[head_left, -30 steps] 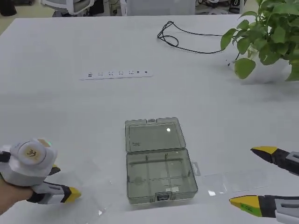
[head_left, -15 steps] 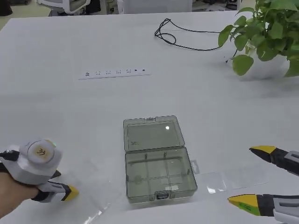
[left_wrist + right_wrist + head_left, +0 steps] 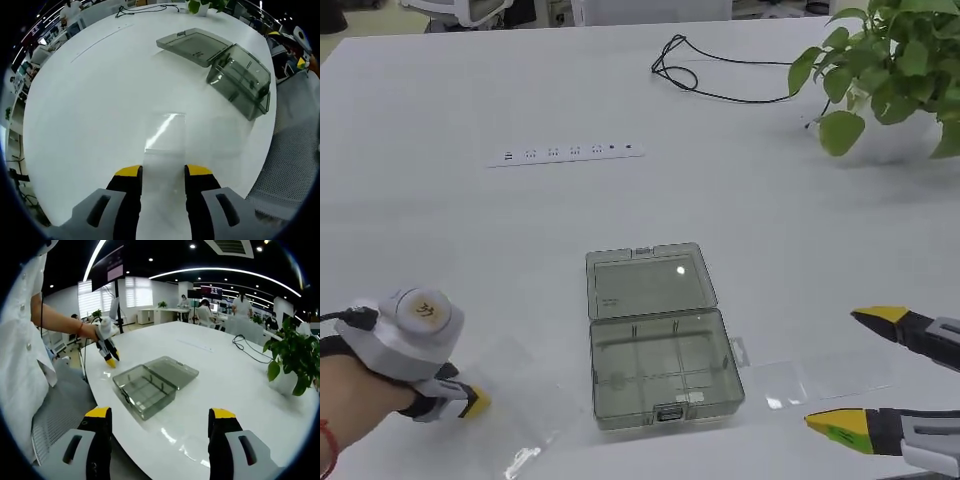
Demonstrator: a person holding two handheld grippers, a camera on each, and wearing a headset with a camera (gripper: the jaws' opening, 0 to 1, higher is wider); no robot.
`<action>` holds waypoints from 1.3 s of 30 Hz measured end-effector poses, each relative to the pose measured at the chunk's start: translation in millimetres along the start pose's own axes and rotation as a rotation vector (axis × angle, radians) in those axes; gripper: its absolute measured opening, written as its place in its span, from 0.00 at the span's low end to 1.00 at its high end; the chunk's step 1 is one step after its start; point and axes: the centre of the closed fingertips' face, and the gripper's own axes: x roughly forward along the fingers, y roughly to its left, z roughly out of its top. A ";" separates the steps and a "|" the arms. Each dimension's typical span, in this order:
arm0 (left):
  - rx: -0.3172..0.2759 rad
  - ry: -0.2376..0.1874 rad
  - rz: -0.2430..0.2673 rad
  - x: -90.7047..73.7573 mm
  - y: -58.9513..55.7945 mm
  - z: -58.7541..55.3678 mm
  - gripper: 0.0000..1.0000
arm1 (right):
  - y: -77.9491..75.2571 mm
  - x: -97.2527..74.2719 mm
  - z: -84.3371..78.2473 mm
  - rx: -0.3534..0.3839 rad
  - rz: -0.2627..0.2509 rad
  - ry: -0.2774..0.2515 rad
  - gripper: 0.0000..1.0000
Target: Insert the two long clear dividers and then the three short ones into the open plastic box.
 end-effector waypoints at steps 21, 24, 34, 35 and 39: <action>-0.126 -0.029 -0.065 -6.9 -15.5 4.7 0.31 | 7.1 0.9 1.6 -0.008 0.009 0.000 0.78; -0.142 -0.044 -0.068 -9.2 -17.5 4.8 0.30 | 9.0 2.3 3.8 -0.008 0.014 -0.001 0.78; -0.263 -0.176 -0.105 -25.5 -29.4 18.1 0.30 | 18.0 8.7 27.4 -0.025 0.036 -0.031 0.77; -0.275 -0.193 -0.109 -29.2 -31.2 21.0 0.30 | 20.2 9.9 32.5 -0.027 0.041 -0.039 0.77; -0.310 -0.269 -0.125 -42.4 -38.3 35.0 0.30 | 27.1 14.3 48.4 -0.028 0.053 -0.056 0.74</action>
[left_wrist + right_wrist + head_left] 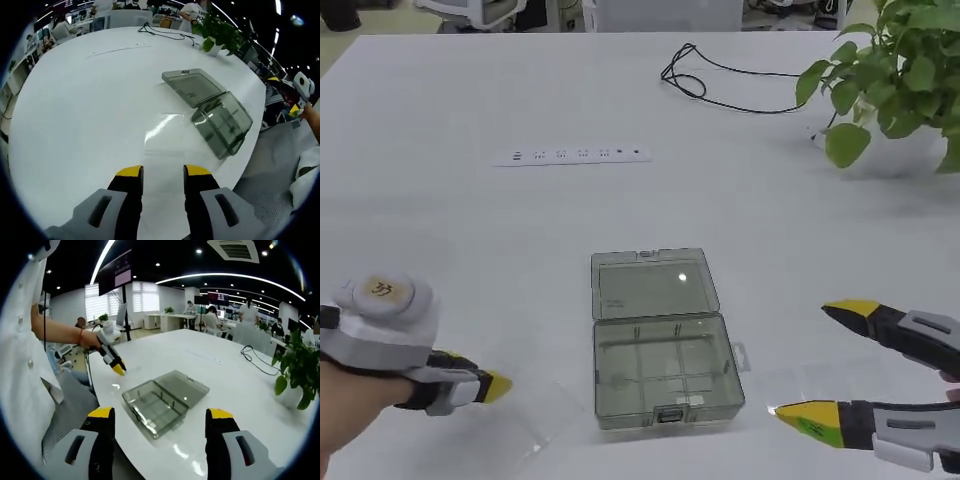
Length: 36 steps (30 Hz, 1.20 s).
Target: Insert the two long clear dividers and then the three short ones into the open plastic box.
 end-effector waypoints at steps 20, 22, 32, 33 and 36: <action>-0.034 -0.311 -0.203 -40.6 -102.7 70.3 0.30 | 34.8 37.4 75.2 0.126 0.050 -0.116 0.47; -0.019 -0.336 -0.224 -43.4 -113.9 76.3 0.30 | 34.5 41.7 78.4 0.154 0.043 -0.121 0.44; 0.040 -0.423 -0.277 -53.7 -141.8 94.0 0.30 | 33.2 50.2 87.3 0.226 0.010 -0.138 0.32; 0.042 -0.426 -0.278 -54.0 -142.9 95.0 0.30 | 34.1 51.1 87.2 0.227 0.010 -0.136 0.31; 0.057 -0.444 -0.287 -56.0 -149.2 99.6 0.30 | 36.5 54.0 86.6 0.232 0.006 -0.135 0.29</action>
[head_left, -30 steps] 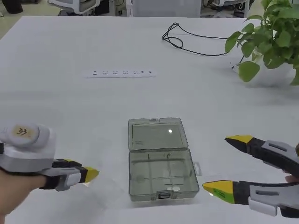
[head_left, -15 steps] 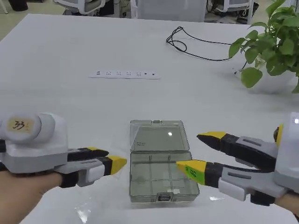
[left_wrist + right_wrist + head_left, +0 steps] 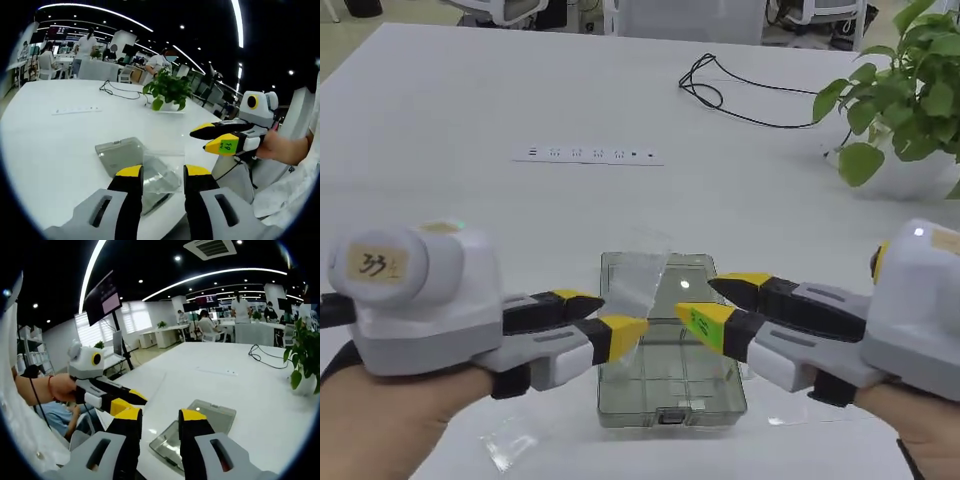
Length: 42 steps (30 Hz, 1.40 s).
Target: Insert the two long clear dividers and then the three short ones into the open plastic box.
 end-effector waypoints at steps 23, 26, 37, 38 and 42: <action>0.014 -0.024 -0.043 10.5 -19.2 7.4 0.31 | 14.1 13.9 1.7 0.174 0.001 -0.024 0.07; 0.029 -0.014 -0.041 10.1 -18.3 5.2 0.28 | 12.6 14.0 1.4 0.172 -0.002 -0.020 0.06; 0.046 -0.029 -0.065 8.6 -19.3 5.9 0.33 | 13.2 14.7 7.6 0.189 0.007 -0.009 0.06; 0.058 -0.031 -0.068 7.6 -19.1 6.0 0.34 | 11.9 14.5 8.9 0.188 0.002 -0.008 0.06; 0.083 -0.027 -0.074 2.3 -14.2 2.9 0.37 | 2.1 13.3 13.3 0.225 -0.027 -0.007 0.06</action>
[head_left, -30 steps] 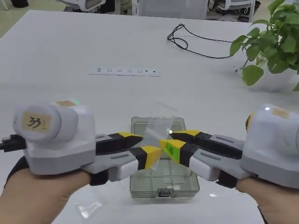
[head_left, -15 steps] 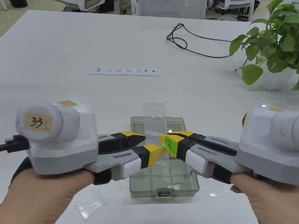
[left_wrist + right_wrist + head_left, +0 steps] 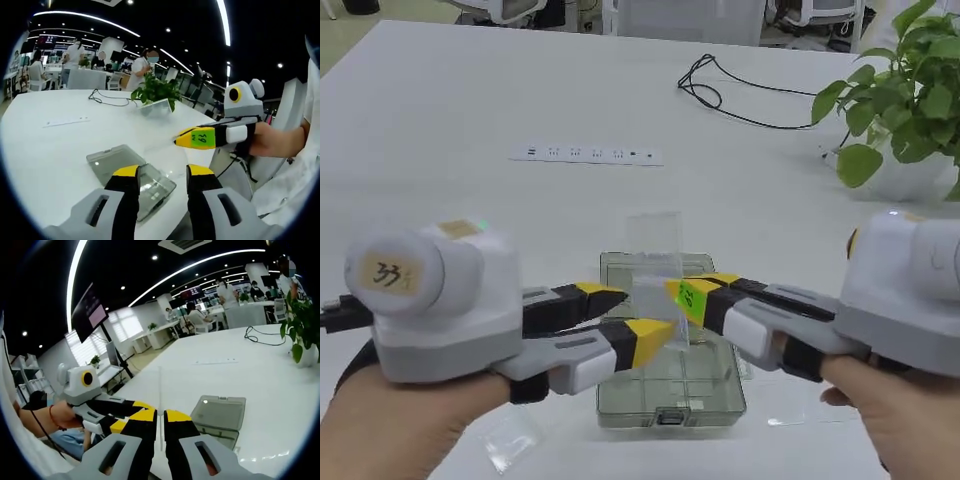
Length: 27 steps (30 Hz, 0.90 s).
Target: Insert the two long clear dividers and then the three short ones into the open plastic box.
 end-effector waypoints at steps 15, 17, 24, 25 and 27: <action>0.212 0.066 -0.028 -21.3 16.5 -27.4 0.81 | -32.8 -2.9 6.0 0.076 -0.155 0.076 0.06; 0.219 0.084 -0.038 -23.5 19.0 -32.7 0.84 | -38.7 -3.5 3.8 0.093 -0.181 0.098 0.06; 0.250 0.115 -0.046 -28.3 28.6 -45.8 0.94 | -62.3 -7.0 -16.6 0.143 -0.282 0.227 0.06; 0.250 0.116 -0.047 -29.5 29.8 -47.4 0.94 | -66.7 -7.8 -22.7 0.162 -0.299 0.258 0.06; 0.262 0.115 -0.050 -31.1 31.0 -49.1 0.96 | -72.7 -7.0 -27.2 0.182 -0.317 0.271 0.06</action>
